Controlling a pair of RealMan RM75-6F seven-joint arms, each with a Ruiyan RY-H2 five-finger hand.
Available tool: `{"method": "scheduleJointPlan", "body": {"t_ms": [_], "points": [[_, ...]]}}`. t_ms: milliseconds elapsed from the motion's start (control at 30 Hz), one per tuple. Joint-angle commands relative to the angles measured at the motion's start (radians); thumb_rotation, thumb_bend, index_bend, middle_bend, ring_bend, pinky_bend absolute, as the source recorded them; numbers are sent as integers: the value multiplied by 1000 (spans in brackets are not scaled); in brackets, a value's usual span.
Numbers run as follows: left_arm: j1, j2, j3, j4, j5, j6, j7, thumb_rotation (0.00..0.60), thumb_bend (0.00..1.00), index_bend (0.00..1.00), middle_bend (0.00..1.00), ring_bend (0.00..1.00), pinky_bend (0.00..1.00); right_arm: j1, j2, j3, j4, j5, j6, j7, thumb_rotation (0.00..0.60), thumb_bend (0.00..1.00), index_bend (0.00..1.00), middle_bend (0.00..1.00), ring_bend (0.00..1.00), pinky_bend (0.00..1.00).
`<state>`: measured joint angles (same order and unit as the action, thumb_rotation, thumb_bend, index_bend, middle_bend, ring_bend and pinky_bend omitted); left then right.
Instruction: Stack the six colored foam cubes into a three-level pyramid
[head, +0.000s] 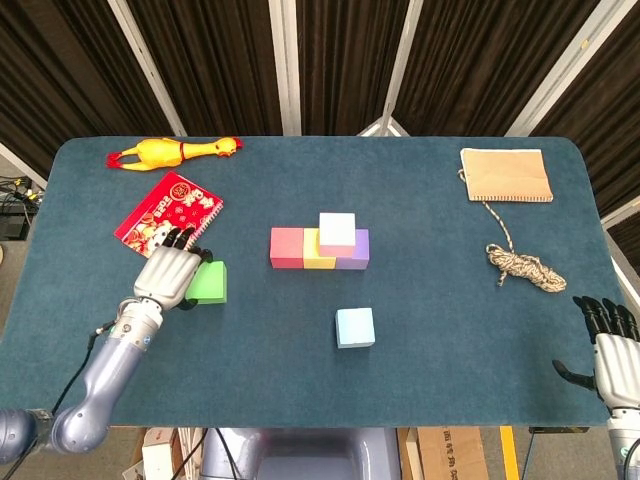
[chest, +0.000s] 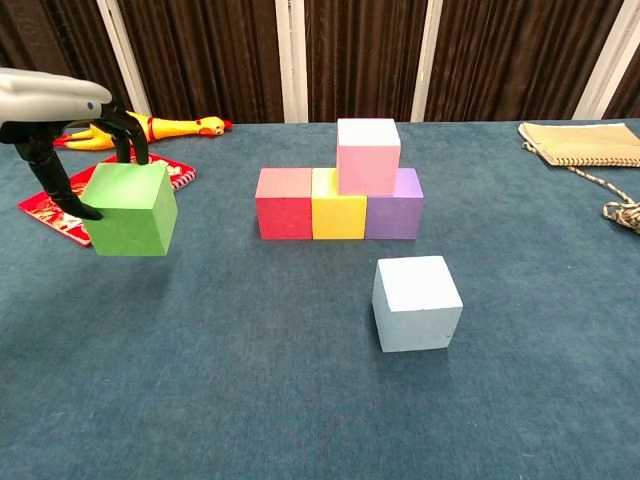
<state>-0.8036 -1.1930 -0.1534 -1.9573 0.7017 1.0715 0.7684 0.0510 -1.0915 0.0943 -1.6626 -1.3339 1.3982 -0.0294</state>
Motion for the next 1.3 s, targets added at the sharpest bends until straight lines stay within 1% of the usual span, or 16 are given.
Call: {"method": "scheduleJointPlan", "body": {"t_ms": [33, 167, 300, 533, 733, 867, 1067, 1300], "points": [[15, 57, 11, 52, 58, -101, -109, 600, 363, 357, 368, 0, 0, 1, -1, 0, -2, 4, -4, -6, 600, 193, 127, 138, 21, 0], [19, 73, 17, 102, 115, -169, -193, 600, 362, 358, 363, 0, 0, 3, -2, -1, -4, 9, -8, -12, 600, 192, 127, 138, 21, 0], [24, 72, 30, 158, 188, -212, -257, 600, 363, 357, 360, 0, 0, 4, -1, -1, -5, 11, -9, -13, 600, 192, 127, 138, 21, 0], [28, 47, 65, 249, 248, -235, -288, 600, 363, 350, 355, 0, 0, 6, -1, -3, -7, 12, -17, -9, 600, 192, 127, 138, 21, 0], [44, 3, 57, 304, 246, -214, -348, 600, 362, 341, 347, 0, 0, 8, 0, -6, -9, 11, -24, -7, 600, 192, 127, 138, 21, 0], [62, -28, 45, 325, 217, -184, -388, 600, 356, 336, 341, 0, 0, 8, 3, -5, -9, 16, -26, -2, 600, 193, 128, 138, 21, 0], [68, -62, 44, 357, 191, -147, -369, 600, 349, 324, 332, 0, 0, 10, 4, -8, -8, 12, -30, 0, 600, 193, 127, 138, 22, 0], [53, -83, 41, 378, 143, -167, -352, 600, 329, 301, 313, 0, 0, 11, 3, -7, -8, 13, -31, 4, 600, 192, 127, 138, 21, 0]]}}
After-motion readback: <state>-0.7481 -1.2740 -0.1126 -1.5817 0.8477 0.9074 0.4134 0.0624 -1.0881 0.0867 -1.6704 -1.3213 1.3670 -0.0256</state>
